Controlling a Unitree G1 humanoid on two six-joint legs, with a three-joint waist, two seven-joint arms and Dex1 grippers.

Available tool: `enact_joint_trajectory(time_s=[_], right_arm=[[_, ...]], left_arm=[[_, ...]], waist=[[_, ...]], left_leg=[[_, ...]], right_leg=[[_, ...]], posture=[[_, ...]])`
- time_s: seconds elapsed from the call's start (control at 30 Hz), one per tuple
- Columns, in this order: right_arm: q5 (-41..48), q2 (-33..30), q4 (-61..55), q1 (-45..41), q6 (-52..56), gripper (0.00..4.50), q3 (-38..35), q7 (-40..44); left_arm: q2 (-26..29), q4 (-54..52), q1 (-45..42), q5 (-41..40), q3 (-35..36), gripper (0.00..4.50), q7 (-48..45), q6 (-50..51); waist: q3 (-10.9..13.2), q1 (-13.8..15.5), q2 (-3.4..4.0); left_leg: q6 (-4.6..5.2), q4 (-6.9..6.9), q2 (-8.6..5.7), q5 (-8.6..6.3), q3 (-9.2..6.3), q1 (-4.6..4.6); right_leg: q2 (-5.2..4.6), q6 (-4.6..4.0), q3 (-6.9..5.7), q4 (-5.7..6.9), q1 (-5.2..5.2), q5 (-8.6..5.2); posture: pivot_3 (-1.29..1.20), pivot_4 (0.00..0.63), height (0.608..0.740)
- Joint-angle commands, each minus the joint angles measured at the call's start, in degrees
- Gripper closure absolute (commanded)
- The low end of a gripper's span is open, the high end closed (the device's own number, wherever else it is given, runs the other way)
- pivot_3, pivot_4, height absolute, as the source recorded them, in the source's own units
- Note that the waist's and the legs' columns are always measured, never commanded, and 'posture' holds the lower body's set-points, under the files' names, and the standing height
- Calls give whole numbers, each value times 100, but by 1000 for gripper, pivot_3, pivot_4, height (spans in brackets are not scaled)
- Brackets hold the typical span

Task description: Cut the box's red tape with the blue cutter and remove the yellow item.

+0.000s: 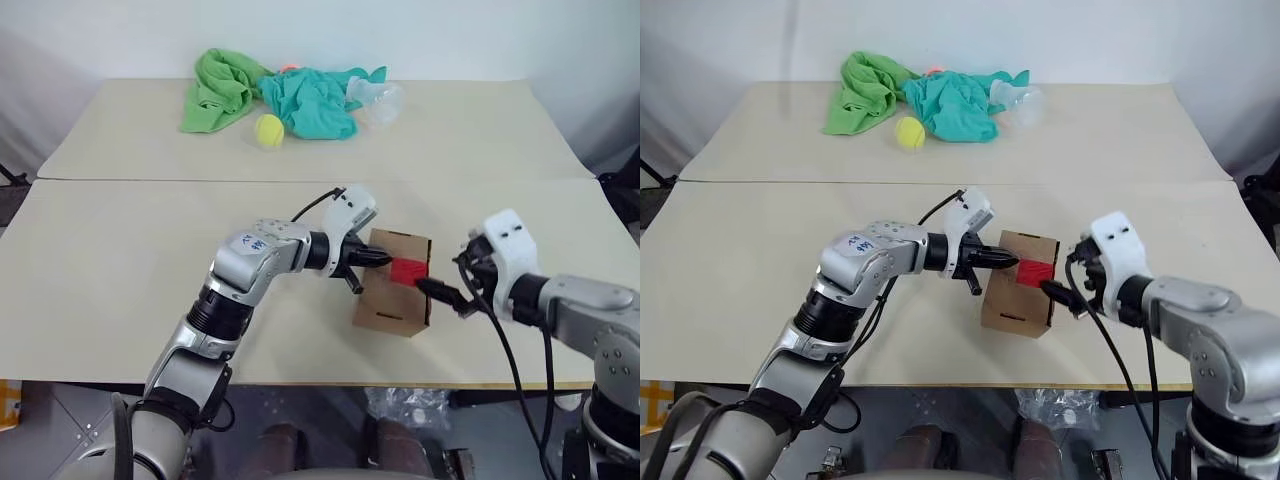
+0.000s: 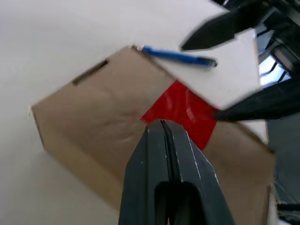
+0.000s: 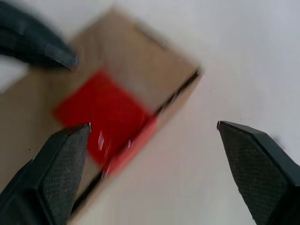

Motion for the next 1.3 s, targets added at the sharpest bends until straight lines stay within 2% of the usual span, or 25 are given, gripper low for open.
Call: enact_joint_trajectory(time_s=[0.03,0.27,0.57,1.0,1.3], right_arm=[[101,-43,-240,95,31,14,-229,-113],[373,-355,-402,648,31,14,-411,-14],[339,-618,-244,837,-59,14,-122,5],[43,-1517,416,1829,-1739,14,570,482],[-200,-1755,802,2418,-3287,14,594,1079]], left_arm=[[-18,-84,14,55,-106,4500,-58,-179],[32,-45,57,135,-237,4500,-110,-301],[54,-45,67,210,-260,4500,-150,-335],[49,-33,104,291,-308,4500,-125,-337],[36,-39,106,309,-310,4500,-75,-310]], waist=[[0,-2,-1],[0,4,-1],[-1,9,-1],[-1,7,-3],[-1,14,-4]], left_leg=[[0,1,1,0,-1,2],[2,1,4,0,-2,6],[4,0,4,-1,-5,5],[9,1,5,-2,-4,6],[9,2,5,-2,-4,6]], right_leg=[[0,0,-1,1,1,0],[0,0,3,1,2,0],[-2,-1,3,-1,2,0],[-2,0,2,-4,4,0],[-2,0,1,-5,6,0]], posture=[[0,150,740],[0,150,740],[0,150,740],[0,150,740],[0,150,740]])
